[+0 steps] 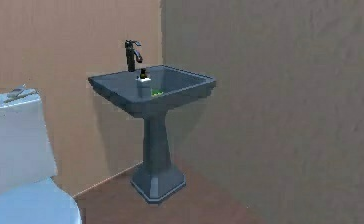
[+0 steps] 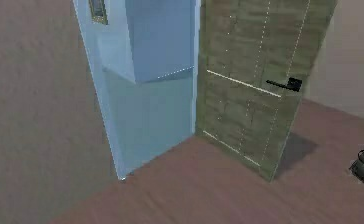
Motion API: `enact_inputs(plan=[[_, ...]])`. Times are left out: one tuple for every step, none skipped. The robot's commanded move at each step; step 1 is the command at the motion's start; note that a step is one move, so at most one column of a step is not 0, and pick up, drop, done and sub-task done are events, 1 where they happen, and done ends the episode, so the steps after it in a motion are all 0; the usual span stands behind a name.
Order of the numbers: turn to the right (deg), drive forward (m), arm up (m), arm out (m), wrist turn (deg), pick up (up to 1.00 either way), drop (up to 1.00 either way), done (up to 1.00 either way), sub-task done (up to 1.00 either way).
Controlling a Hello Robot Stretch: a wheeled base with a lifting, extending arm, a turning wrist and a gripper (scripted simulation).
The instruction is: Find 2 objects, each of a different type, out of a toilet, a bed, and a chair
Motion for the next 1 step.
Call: enact_inputs(plan=[[45.0, 0.0, 0.0, 0.0, 0.0, 0.0, 0.0, 0.0, 0.0]])
